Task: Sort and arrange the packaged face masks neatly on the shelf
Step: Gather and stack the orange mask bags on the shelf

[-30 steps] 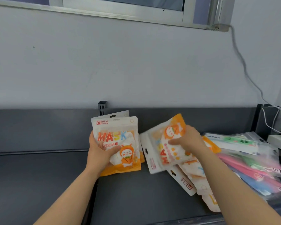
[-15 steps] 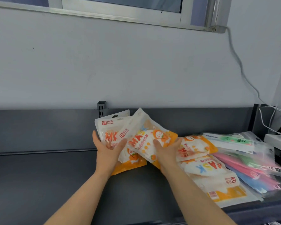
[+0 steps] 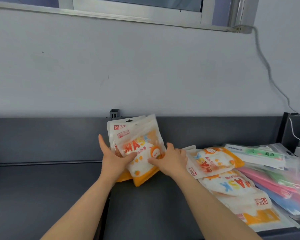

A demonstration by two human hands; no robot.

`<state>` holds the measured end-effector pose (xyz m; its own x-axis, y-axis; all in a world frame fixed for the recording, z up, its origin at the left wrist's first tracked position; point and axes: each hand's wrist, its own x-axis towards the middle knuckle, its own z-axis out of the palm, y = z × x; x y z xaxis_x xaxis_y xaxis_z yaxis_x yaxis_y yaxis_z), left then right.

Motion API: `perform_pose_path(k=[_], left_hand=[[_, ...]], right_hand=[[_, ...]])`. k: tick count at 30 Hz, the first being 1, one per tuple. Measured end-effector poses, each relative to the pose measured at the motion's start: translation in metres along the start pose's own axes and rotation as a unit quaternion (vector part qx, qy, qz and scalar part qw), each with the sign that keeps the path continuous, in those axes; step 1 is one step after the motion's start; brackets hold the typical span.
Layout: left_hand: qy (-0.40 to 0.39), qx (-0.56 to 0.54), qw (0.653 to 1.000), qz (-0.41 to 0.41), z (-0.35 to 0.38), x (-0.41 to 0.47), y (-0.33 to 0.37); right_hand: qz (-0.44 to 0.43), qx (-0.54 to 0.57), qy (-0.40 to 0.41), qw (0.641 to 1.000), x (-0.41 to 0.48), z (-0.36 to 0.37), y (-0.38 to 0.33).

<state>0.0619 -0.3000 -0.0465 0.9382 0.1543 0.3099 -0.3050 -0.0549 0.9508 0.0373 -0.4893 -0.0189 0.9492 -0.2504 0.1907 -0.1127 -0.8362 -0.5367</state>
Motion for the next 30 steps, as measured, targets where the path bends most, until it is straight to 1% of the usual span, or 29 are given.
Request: perform_pose_path(k=[2, 3, 4, 5, 6, 7, 8, 9, 10, 11, 14, 16, 19, 20, 23, 27, 30], left_hand=[[-0.007, 0.000, 1.000, -0.008, -0.007, 0.006, 0.000], [-0.015, -0.004, 1.000, -0.014, -0.009, 0.008, -0.001], [-0.023, -0.010, 0.999, -0.021, -0.011, 0.010, -0.002], [-0.032, -0.017, 0.999, -0.029, -0.012, 0.011, -0.003], [-0.041, -0.023, 0.998, -0.037, -0.012, 0.011, -0.004], [-0.048, -0.029, 0.997, -0.044, -0.012, 0.012, -0.006], [-0.054, -0.036, 0.997, -0.049, -0.013, 0.013, -0.007], [-0.059, -0.043, 0.996, -0.055, -0.014, 0.015, -0.008], [-0.063, -0.050, 0.995, -0.061, -0.014, 0.016, -0.008], [-0.068, -0.055, 0.994, -0.068, -0.014, 0.018, -0.009], [-0.082, -0.056, 0.992, -0.077, -0.012, 0.021, -0.011], [-0.098, -0.051, 0.992, -0.068, -0.009, 0.022, -0.011], [-0.111, -0.035, 0.992, -0.046, -0.005, 0.026, -0.008], [-0.112, -0.031, 0.992, -0.038, -0.005, 0.028, -0.007], [-0.127, -0.013, 0.991, -0.030, -0.004, 0.033, -0.005], [-0.163, 0.010, 0.985, -0.052, -0.008, 0.029, -0.010], [-0.174, 0.018, 0.984, -0.033, -0.008, 0.031, -0.007]], right_hand=[[0.019, -0.012, -0.077, 0.997, 0.003, 0.003, -0.001], [0.022, -0.008, -0.102, 0.995, 0.004, 0.006, -0.002], [0.021, 0.003, -0.106, 0.994, 0.006, 0.008, -0.002], [0.015, 0.024, -0.090, 0.996, 0.010, 0.011, -0.003], [0.000, 0.066, -0.079, 0.995, 0.014, 0.013, -0.004], [-0.024, 0.139, -0.087, 0.986, 0.019, 0.014, -0.005], [-0.040, 0.234, -0.111, 0.965, 0.024, 0.015, -0.006], [-0.047, 0.320, -0.142, 0.935, 0.029, 0.017, -0.006], [-0.048, 0.377, -0.167, 0.910, 0.033, 0.018, -0.005], [-0.050, 0.404, -0.181, 0.895, 0.037, 0.020, -0.003], [-0.054, 0.430, -0.209, 0.877, 0.048, 0.032, -0.002], [-0.044, 0.455, -0.221, 0.862, 0.052, 0.039, -0.001], [-0.046, 0.488, -0.203, 0.848, 0.056, 0.039, 0.000], [-0.055, 0.492, -0.188, 0.849, 0.058, 0.036, 0.000], [-0.073, 0.466, -0.152, 0.868, 0.060, 0.026, 0.002], [-0.071, 0.462, -0.201, 0.861, 0.052, 0.029, 0.018], [-0.084, 0.450, -0.211, 0.864, 0.051, 0.026, 0.018]])
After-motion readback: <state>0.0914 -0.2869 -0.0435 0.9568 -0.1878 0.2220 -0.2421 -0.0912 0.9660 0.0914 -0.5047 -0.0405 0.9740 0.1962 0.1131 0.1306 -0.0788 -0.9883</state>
